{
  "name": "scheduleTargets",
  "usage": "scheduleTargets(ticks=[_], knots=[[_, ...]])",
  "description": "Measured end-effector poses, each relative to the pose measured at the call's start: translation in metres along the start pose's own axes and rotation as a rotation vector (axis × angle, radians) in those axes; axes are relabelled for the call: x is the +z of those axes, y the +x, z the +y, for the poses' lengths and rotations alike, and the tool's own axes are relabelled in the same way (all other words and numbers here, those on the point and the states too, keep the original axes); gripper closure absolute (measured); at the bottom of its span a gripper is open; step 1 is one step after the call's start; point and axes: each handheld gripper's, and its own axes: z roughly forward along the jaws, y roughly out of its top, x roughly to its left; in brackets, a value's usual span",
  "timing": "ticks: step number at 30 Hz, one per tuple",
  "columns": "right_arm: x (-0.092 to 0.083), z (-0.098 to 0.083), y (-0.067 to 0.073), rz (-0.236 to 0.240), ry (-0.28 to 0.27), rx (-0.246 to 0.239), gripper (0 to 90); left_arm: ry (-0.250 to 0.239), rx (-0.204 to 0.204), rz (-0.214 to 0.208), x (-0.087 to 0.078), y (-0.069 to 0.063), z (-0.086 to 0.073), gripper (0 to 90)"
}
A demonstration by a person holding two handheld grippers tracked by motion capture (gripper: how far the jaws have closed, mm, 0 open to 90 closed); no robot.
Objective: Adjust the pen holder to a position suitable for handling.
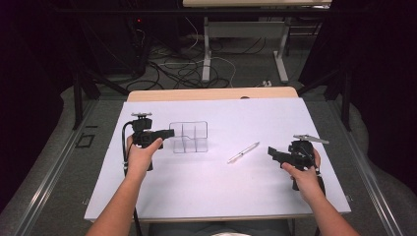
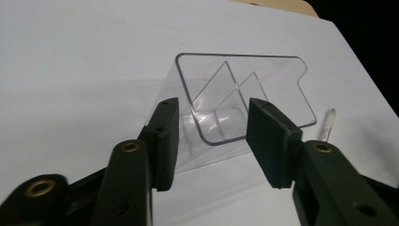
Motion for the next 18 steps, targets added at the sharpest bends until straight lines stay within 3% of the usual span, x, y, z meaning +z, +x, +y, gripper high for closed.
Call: scheduleTargets(ticks=[5, 7, 13, 18], knots=[[-0.001, 0.0, 0.001, 0.004, 0.005, 0.016, 12.2, -0.047, 0.065, -0.01, -0.009, -0.001, -0.004, 47.1], [0.0, 0.0, 0.001, 0.004, 0.01, 0.013, 14.1, -0.071, 0.067, -0.013, -0.013, -0.001, -0.004, 44.8], [0.001, -0.001, -0.001, 0.006, 0.013, -0.002, 14.7, -0.143, 0.11, 0.015, -0.023, 0.002, -0.003, 35.7], [0.001, -0.001, -0.003, 0.001, 0.003, -0.022, 14.7, -0.157, 0.179, 0.052, -0.03, 0.001, 0.0, 31.4]])
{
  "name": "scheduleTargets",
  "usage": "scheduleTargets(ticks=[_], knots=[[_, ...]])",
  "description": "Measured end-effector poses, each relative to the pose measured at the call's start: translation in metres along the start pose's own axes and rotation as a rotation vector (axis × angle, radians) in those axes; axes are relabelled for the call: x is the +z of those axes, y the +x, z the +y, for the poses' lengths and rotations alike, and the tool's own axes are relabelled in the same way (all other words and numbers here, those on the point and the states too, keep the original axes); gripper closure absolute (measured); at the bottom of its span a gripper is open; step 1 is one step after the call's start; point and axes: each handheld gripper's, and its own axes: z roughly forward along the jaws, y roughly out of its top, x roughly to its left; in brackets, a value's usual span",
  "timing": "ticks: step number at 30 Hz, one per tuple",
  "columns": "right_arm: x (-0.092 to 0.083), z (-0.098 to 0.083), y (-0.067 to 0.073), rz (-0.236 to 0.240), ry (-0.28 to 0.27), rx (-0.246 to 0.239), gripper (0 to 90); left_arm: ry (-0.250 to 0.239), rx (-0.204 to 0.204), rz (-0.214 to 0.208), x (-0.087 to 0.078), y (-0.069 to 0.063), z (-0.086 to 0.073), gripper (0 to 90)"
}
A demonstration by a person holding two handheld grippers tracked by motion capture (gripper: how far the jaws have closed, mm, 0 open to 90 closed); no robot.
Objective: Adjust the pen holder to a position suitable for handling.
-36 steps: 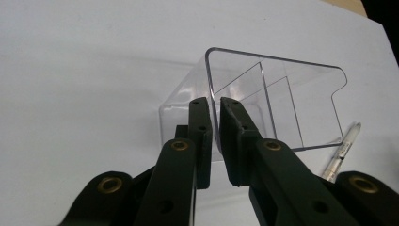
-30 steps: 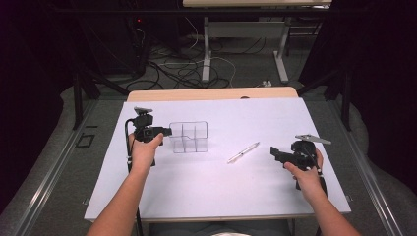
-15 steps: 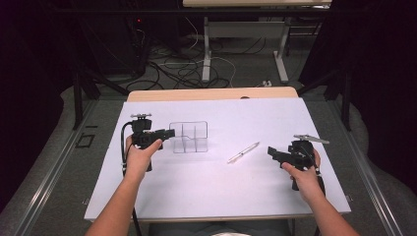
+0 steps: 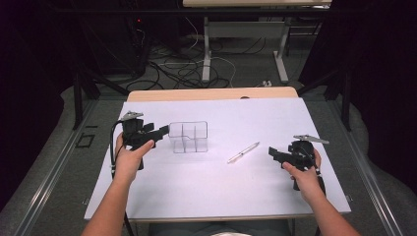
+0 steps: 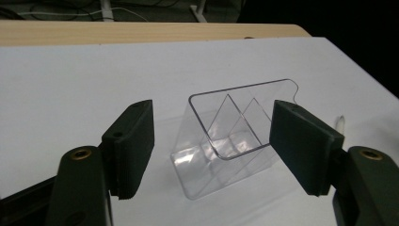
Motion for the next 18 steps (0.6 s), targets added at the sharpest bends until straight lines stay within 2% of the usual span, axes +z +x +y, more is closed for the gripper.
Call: scheduleTargets(ticks=[2, 3, 5, 9, 10, 13, 14, 18], knots=[[0.0, 0.0, 0.0, -0.005, 0.001, 0.004, 14.7, -0.006, 0.05, 0.027, -0.003, 0.0, 0.002, 29.5], [0.0, 0.001, -0.001, -0.007, 0.0, -0.002, 14.7, -0.003, 0.054, 0.03, -0.005, -0.001, 0.003, 29.1], [-0.001, 0.001, -0.003, -0.007, -0.003, -0.003, 14.8, -0.007, 0.038, 0.013, -0.007, -0.002, 0.004, 29.3], [0.0, 0.002, -0.006, -0.003, 0.005, 0.008, 15.0, -0.025, 0.087, -0.015, -0.008, -0.006, 0.005, 26.8], [0.0, 0.002, -0.006, -0.004, 0.005, 0.01, 15.0, -0.032, 0.1, -0.026, -0.008, -0.008, 0.005, 24.5], [0.0, 0.003, -0.007, -0.005, 0.002, 0.006, 15.0, -0.05, 0.114, -0.096, -0.002, -0.014, 0.003, 15.6], [0.0, 0.003, -0.007, -0.007, 0.002, 0.01, 14.9, -0.058, 0.109, -0.111, 0.0, -0.017, 0.002, 16.4], [0.0, 0.003, -0.01, -0.004, 0.0, 0.008, 15.0, -0.061, 0.146, -0.148, 0.006, -0.032, 0.0, 11.7]])
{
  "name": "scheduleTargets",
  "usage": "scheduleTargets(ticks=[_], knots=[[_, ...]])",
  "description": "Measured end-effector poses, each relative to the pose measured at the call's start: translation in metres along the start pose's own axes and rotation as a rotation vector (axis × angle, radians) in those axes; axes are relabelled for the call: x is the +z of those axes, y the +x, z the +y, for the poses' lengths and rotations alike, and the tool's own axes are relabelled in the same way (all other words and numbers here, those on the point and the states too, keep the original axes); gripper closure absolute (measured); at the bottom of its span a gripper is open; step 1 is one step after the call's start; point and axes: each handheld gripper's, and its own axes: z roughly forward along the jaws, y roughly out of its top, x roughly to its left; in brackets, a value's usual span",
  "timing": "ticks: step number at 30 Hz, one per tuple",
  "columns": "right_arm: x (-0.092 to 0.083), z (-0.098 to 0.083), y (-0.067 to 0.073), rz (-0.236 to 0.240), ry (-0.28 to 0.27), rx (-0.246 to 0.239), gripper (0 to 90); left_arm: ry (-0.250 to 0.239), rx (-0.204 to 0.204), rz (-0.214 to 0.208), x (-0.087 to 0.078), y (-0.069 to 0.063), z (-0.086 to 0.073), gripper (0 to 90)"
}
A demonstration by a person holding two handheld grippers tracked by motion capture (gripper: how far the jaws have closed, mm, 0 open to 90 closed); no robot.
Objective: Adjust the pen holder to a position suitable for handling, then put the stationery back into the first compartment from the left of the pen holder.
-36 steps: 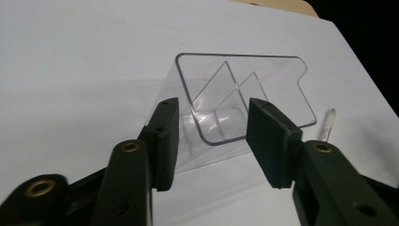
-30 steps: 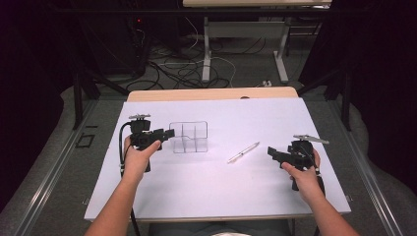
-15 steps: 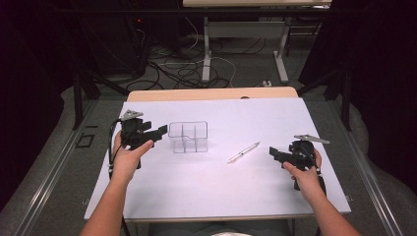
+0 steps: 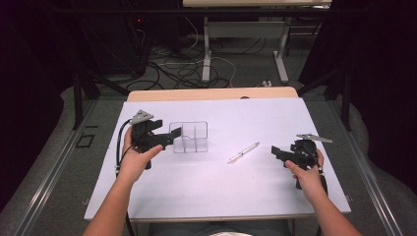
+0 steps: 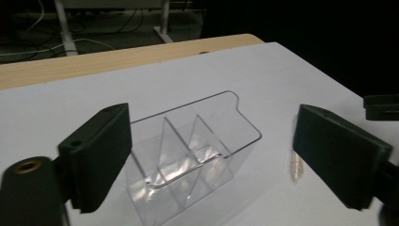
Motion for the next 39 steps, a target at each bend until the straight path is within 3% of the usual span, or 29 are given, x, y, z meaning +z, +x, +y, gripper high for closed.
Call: scheduleTargets(ticks=[6, 11, 13, 17, 20, 28, 33, 37, 39], knots=[[0.0, 0.001, -0.001, 0.003, -0.001, 0.009, 15.0, 0.009, 0.039, -0.047, 0.011, -0.018, -0.002, 0.0], [0.0, 0.001, -0.003, 0.002, -0.003, 0.005, 15.0, 0.036, 0.091, -0.07, 0.022, -0.032, -0.008, 0.1], [0.0, 0.001, -0.003, -0.002, -0.006, 0.004, 14.9, 0.034, 0.109, -0.06, 0.026, -0.036, -0.012, 0.0], [0.0, 0.001, -0.005, 0.015, -0.005, 0.008, 14.8, 0.036, 0.115, -0.066, 0.032, -0.041, -0.018, 0.1], [0.0, 0.002, -0.007, 0.014, -0.009, -0.01, 14.7, 0.04, 0.108, -0.08, 0.038, -0.046, -0.022, 0.1], [-0.001, 0.002, -0.012, -0.024, -0.017, -0.059, 14.1, 0.069, 0.149, -0.085, 0.049, -0.06, -0.033, 0.2], [0.0, 0.002, -0.019, -0.043, -0.015, -0.078, 9.5, 0.075, 0.171, -0.09, 0.054, -0.07, -0.038, 0.3], [-0.001, 0.002, -0.025, -0.038, -0.004, -0.12, 2.7, 0.073, 0.183, -0.088, 0.059, -0.076, -0.041, 1.3], [-0.001, 0.002, -0.027, -0.031, 0.001, -0.116, 1.6, 0.077, 0.197, -0.093, 0.062, -0.081, -0.044, 2.0]])
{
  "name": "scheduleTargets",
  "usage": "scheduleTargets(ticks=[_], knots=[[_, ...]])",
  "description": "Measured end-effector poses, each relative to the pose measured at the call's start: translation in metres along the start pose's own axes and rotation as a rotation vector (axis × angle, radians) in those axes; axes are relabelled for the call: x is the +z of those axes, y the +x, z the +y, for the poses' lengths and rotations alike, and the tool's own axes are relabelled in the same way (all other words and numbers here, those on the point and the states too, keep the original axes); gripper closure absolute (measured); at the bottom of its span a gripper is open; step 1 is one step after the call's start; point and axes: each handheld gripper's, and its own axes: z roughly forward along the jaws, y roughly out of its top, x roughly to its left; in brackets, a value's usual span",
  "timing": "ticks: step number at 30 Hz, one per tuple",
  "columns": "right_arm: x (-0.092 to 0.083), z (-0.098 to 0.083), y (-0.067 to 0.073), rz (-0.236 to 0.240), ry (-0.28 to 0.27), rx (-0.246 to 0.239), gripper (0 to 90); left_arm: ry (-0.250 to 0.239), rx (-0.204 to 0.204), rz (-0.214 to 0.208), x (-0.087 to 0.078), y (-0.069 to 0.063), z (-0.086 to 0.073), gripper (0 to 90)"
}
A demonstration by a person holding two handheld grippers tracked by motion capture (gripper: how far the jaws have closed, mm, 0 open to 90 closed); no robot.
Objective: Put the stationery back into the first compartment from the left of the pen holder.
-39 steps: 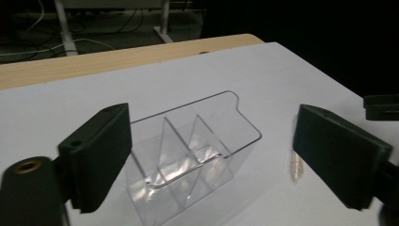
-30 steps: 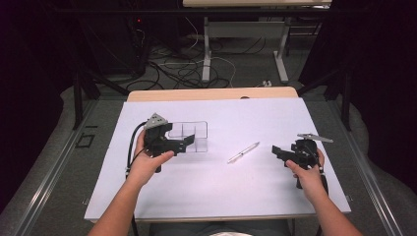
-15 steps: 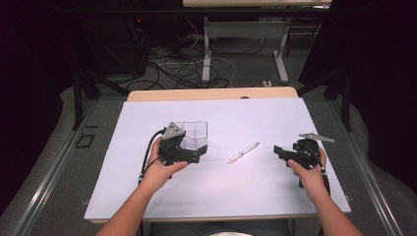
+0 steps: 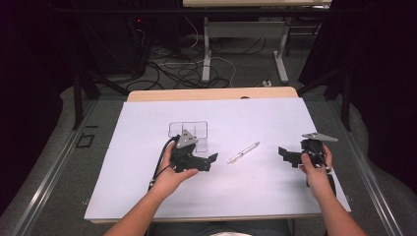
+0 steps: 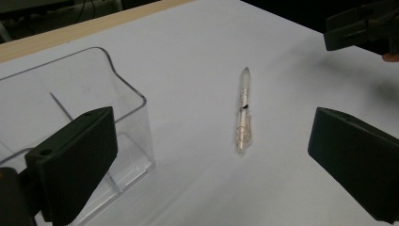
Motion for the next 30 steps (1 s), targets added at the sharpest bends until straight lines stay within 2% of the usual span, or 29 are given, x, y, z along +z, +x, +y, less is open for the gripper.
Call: scheduleTargets(ticks=[4, 10, 13, 16, 17, 22, 30], knots=[[0.0, -0.001, -0.003, -0.007, 0.003, -0.002, 1.5, 0.022, 0.0, -0.025, 0.011, -0.007, -0.005, 5.6], [0.0, -0.003, -0.007, -0.019, 0.013, -0.006, 1.4, 0.027, -0.038, -0.056, 0.034, -0.015, -0.003, 7.7], [-0.001, -0.002, -0.006, -0.02, 0.009, -0.003, 1.4, 0.052, -0.06, -0.065, 0.047, -0.018, -0.003, 8.8], [-0.001, -0.002, -0.006, -0.015, 0.007, 0.0, 1.4, 0.063, -0.047, -0.072, 0.058, -0.024, -0.003, 9.5], [-0.001, -0.002, -0.006, -0.014, 0.008, 0.001, 1.4, 0.074, -0.033, -0.063, 0.062, -0.026, -0.002, 10.4], [0.0, -0.002, -0.005, -0.012, 0.013, -0.009, 1.4, 0.075, -0.014, -0.063, 0.082, -0.034, 0.004, 15.8], [0.001, -0.003, -0.004, 0.004, 0.016, -0.018, 1.4, 0.09, 0.013, -0.07, 0.11, -0.034, 0.01, 18.5]])
